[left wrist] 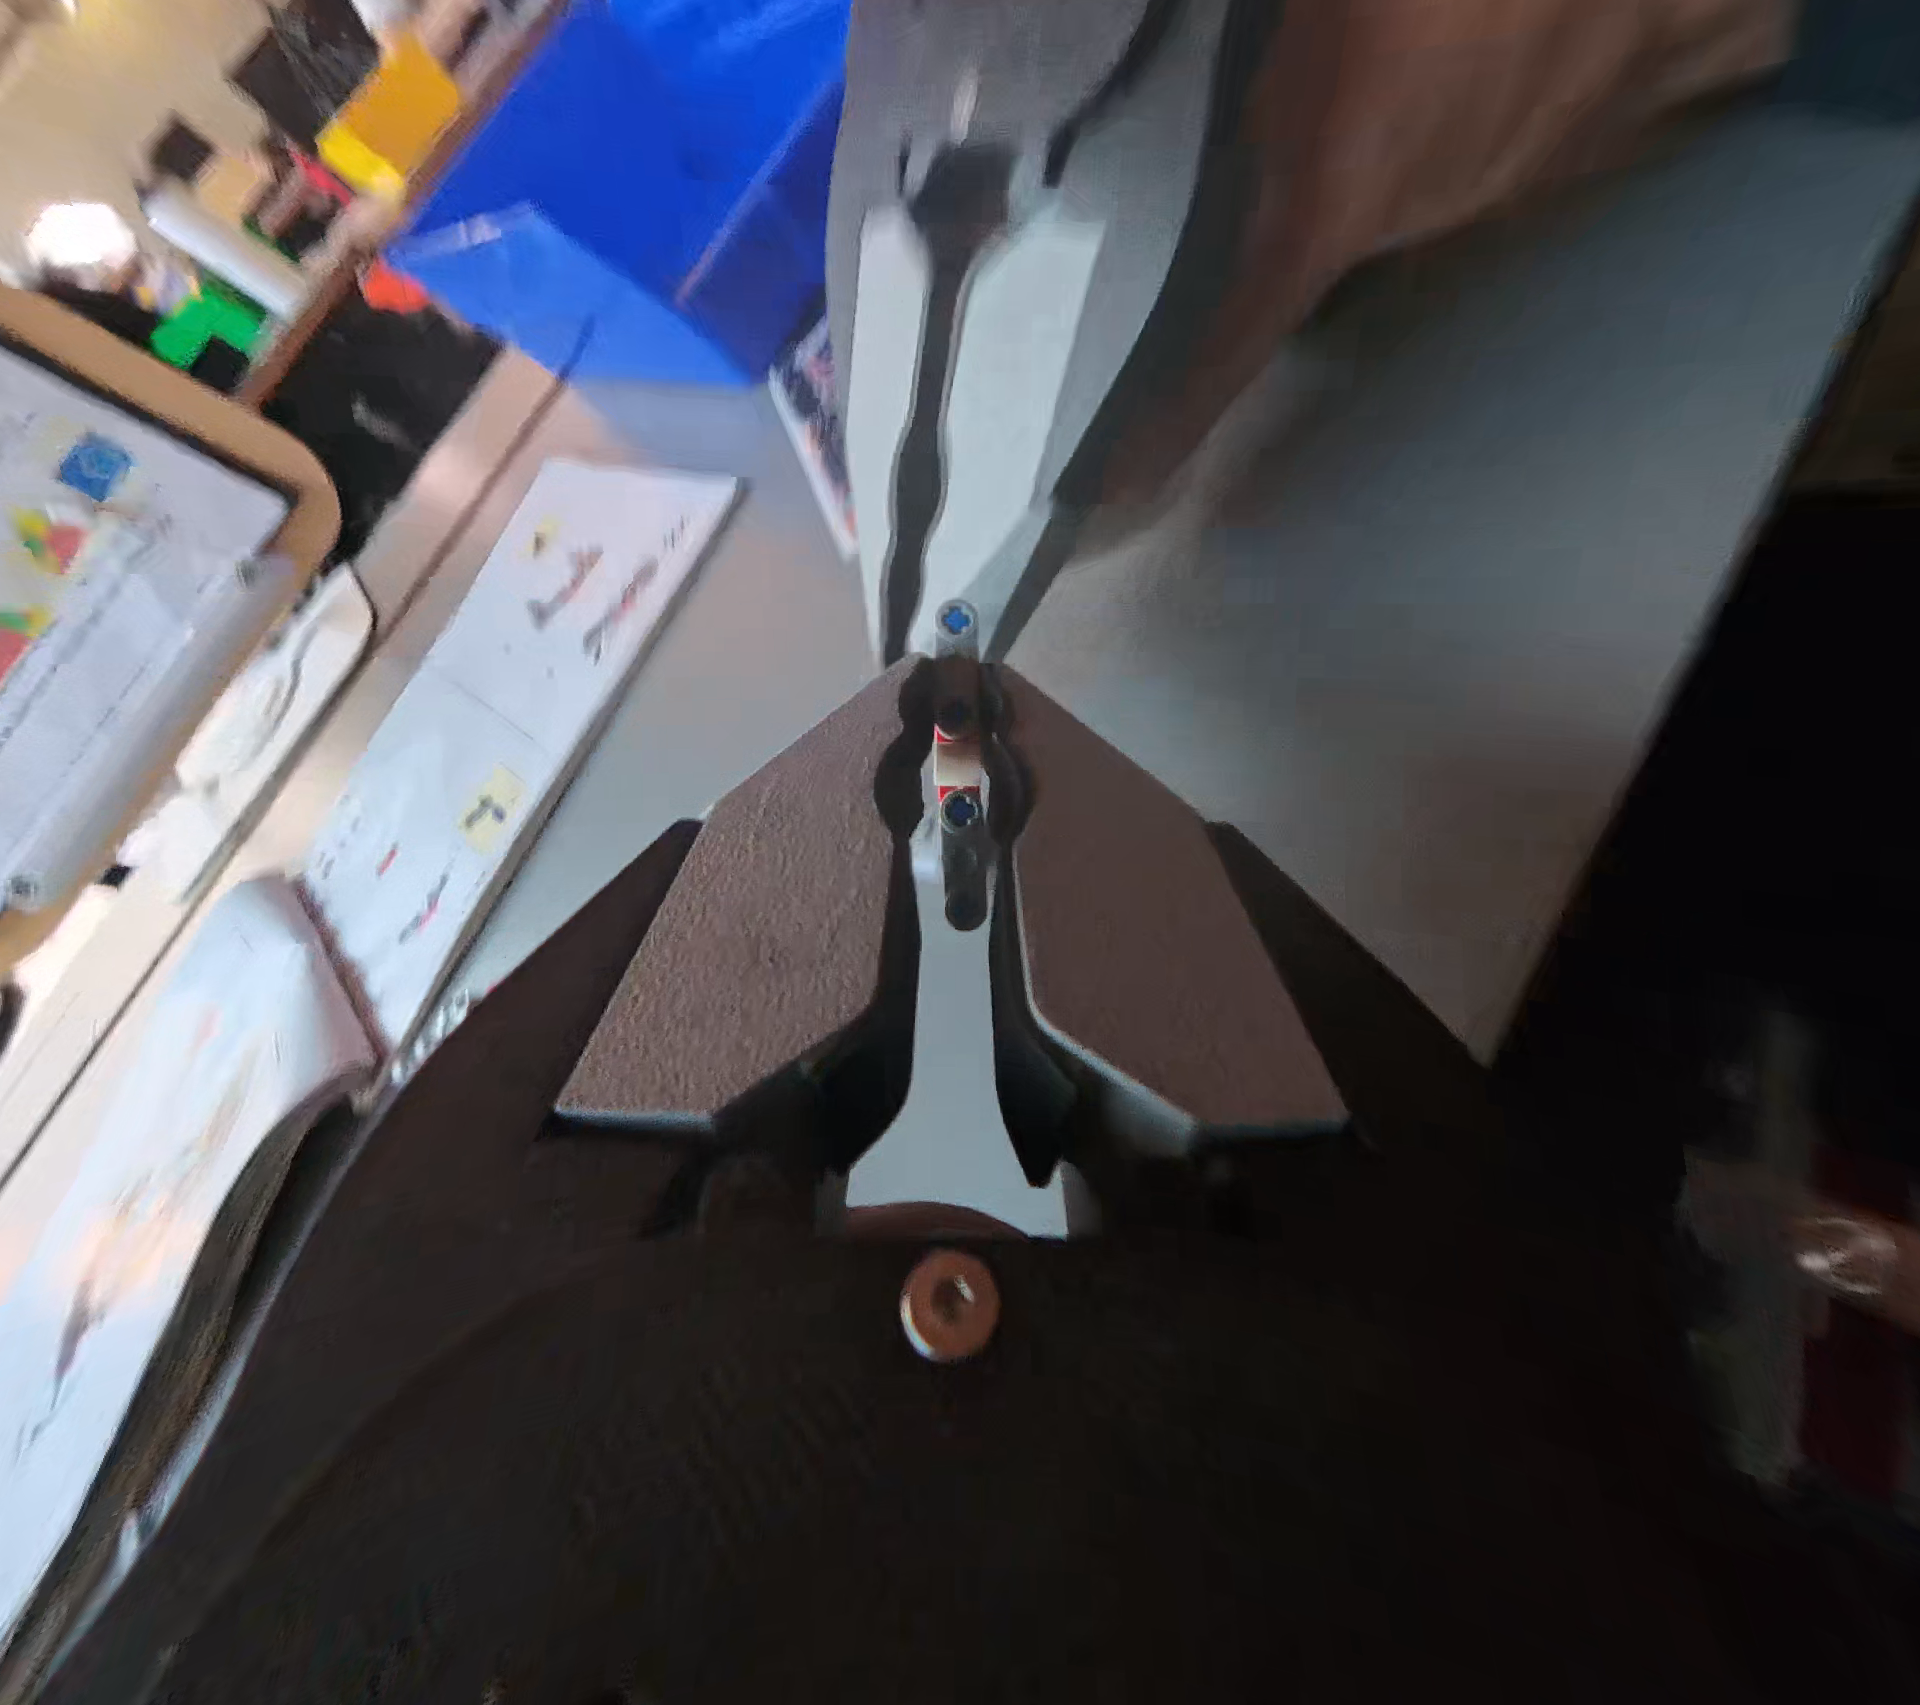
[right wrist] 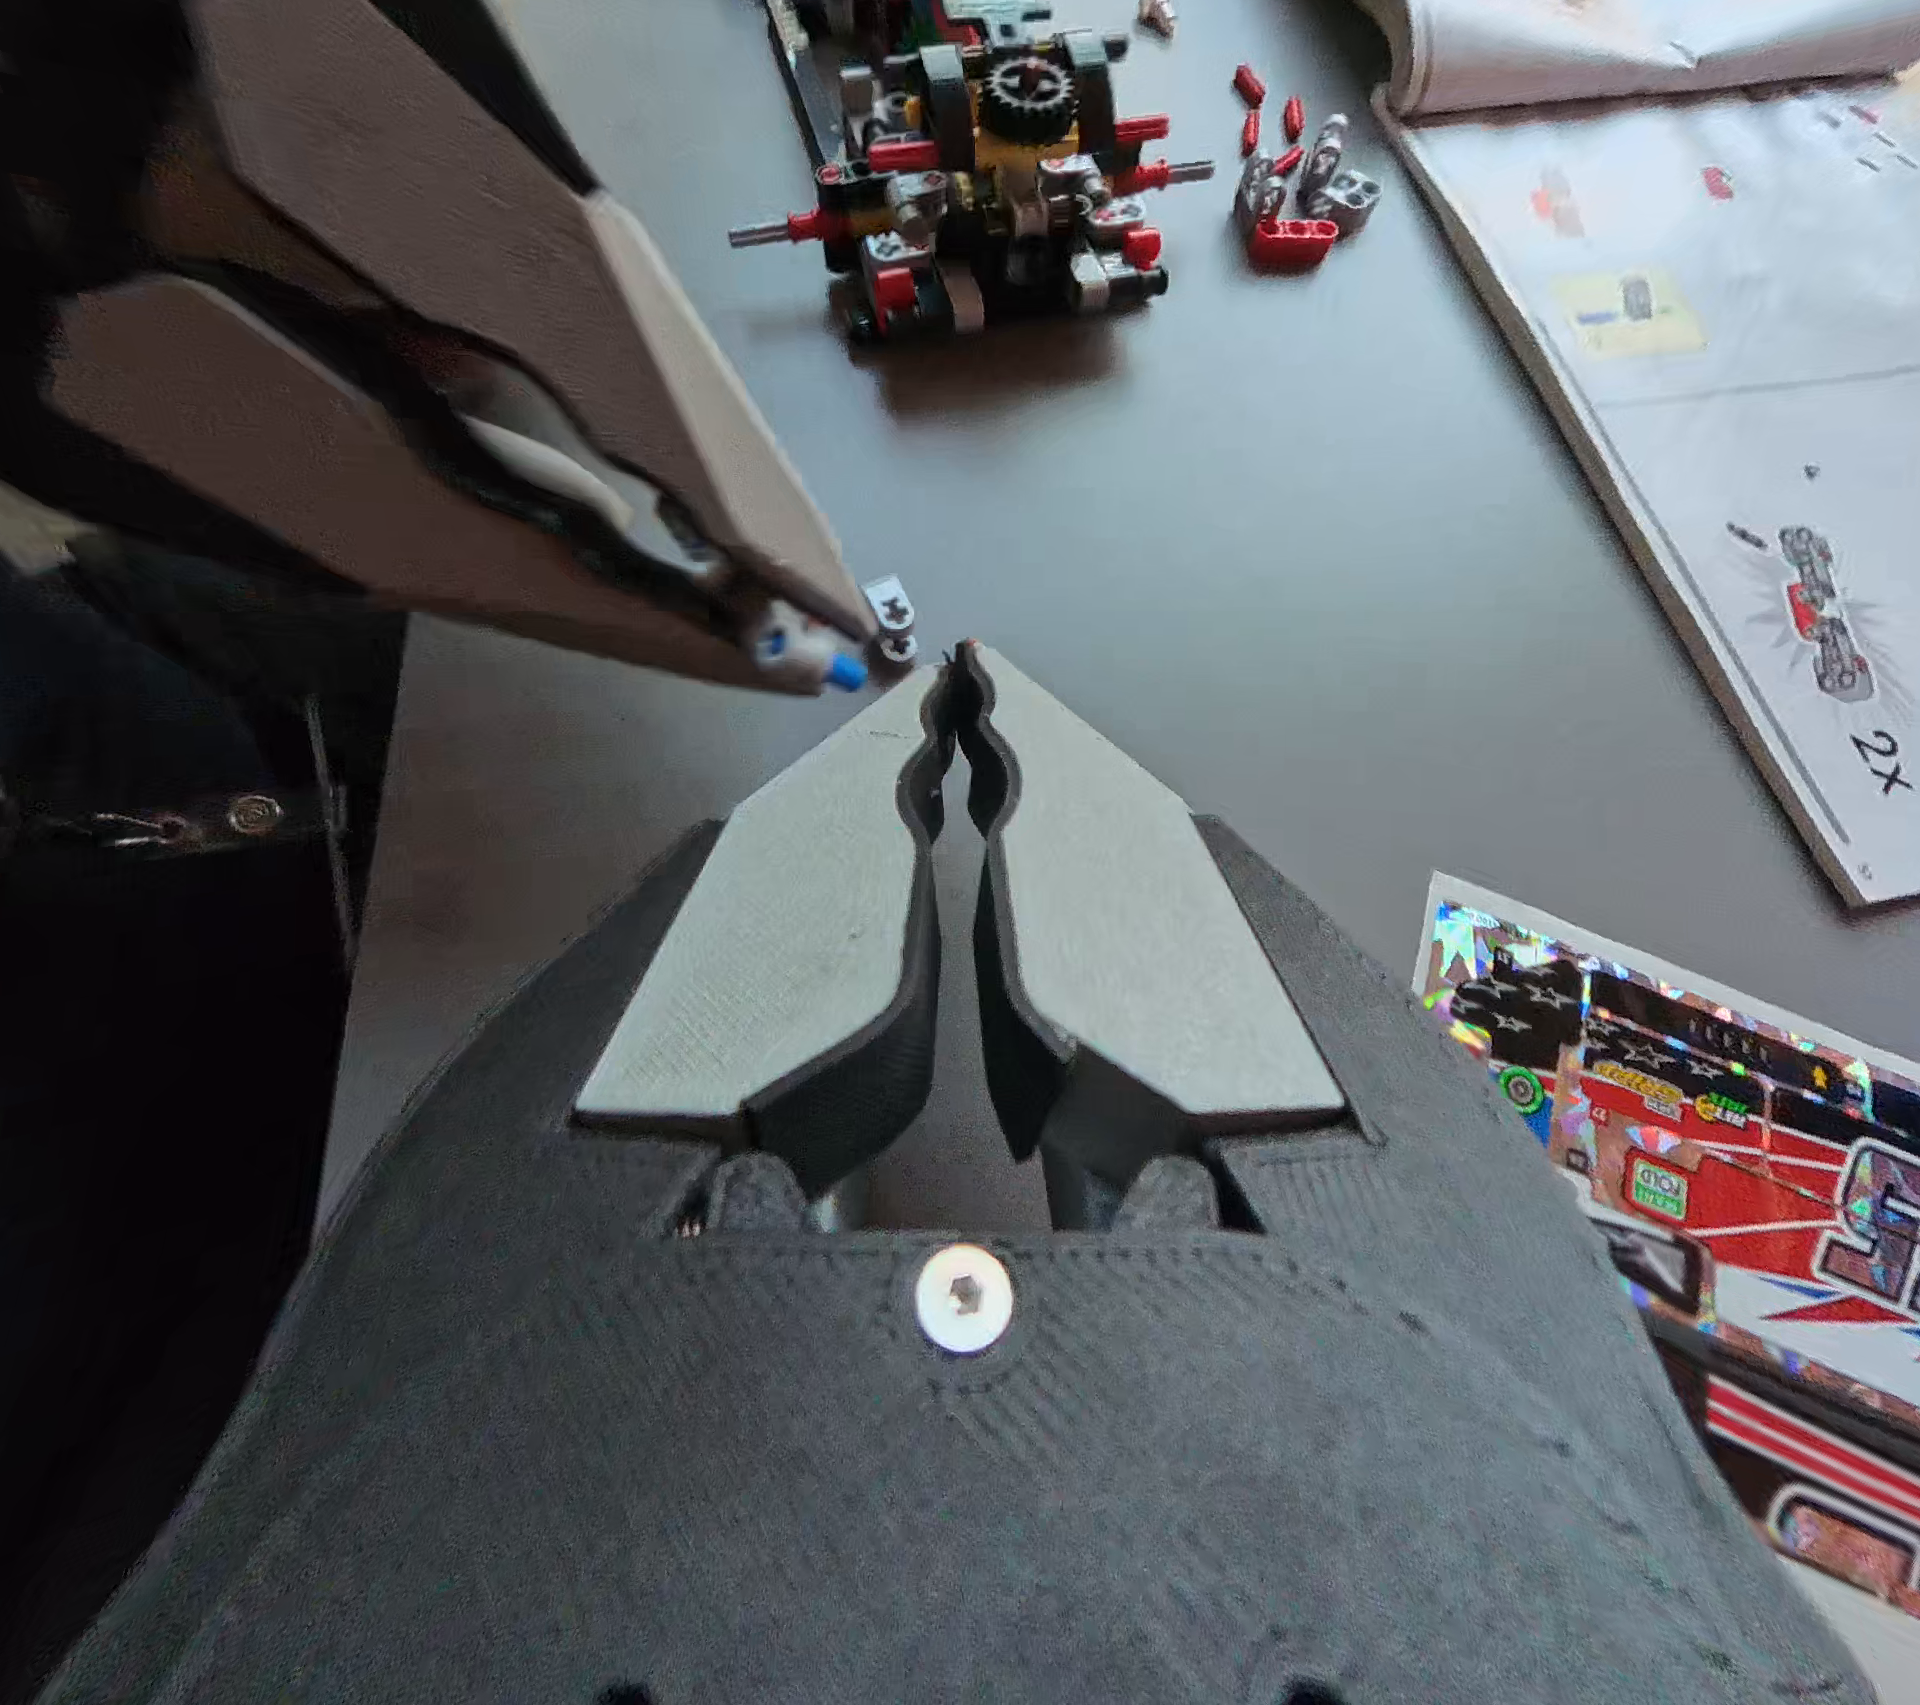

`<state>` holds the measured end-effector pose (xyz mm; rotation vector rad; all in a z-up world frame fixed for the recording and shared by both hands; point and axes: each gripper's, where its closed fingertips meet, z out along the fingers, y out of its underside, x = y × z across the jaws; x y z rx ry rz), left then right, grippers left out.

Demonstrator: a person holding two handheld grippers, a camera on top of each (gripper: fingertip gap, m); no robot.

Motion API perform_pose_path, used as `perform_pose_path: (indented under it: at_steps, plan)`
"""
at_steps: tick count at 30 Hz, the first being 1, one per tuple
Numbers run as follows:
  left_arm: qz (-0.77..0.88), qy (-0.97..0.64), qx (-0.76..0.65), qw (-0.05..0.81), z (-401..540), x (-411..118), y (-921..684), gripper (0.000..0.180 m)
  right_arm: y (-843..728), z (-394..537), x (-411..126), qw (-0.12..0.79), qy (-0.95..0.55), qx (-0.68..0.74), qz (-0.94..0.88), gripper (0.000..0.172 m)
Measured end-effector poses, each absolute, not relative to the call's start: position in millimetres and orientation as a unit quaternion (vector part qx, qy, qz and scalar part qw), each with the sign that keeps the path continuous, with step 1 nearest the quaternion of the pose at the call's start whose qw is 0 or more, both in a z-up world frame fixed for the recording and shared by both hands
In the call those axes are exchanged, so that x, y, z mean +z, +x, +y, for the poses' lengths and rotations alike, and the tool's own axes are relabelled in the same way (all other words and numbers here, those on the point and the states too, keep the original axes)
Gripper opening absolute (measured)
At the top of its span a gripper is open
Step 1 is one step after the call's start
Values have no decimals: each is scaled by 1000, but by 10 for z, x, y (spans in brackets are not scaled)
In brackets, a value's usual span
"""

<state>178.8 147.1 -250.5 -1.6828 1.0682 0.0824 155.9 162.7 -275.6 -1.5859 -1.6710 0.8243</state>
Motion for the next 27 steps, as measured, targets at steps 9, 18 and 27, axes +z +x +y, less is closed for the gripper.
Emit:
perform_pose_path:
  at_steps: [9, 18, 27]
  plan:
    - [381, -758, -54, 527, 1617, -2521, 1509, 4, 1609, 1583, -2638, 335, -594, 369, -632, 0]
    - [400, -729, -172, 528, 1466, -2401, 1659, 3, 1580, 1414, -2418, 404, -515, 381, -653, 7]
    - [313, -741, -326, 496, 1445, -2276, 1674, 5, 1614, 1434, -2254, 453, -493, 374, -642, 3]
